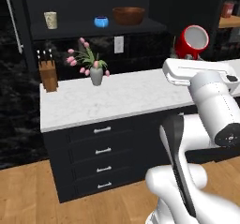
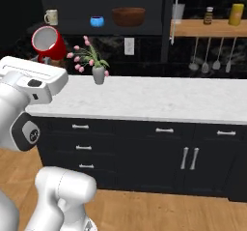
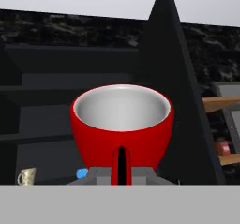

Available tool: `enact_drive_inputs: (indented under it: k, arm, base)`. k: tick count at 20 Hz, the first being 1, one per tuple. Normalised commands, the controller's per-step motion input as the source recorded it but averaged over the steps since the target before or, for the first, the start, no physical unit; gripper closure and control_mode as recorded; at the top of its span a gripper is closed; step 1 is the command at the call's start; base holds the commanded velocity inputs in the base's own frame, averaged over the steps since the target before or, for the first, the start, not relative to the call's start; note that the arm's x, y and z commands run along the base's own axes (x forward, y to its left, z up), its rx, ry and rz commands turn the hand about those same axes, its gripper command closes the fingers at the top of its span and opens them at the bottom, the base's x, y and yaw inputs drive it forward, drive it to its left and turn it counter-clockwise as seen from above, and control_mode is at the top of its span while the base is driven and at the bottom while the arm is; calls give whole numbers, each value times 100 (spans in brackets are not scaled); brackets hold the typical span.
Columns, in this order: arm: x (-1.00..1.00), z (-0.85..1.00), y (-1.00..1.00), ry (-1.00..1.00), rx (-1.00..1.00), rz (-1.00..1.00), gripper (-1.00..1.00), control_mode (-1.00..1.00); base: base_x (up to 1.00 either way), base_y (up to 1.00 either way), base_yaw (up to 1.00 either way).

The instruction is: Gather all objects into one cabinet and sort the glasses and bowls to opposite sides.

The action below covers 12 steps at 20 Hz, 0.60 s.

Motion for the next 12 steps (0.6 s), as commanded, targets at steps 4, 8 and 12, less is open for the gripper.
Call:
enact_drive_inputs:
  k: [4,8,12]
  arm:
    - [0,0,0,0,0,0,100,100]
    - [0,0,0,0,0,0,100,100]
    - [0,0,0,0,0,0,100,100]
  base:
    - [77,24,17]
    - [97,18,15]
    - [99,26,15]
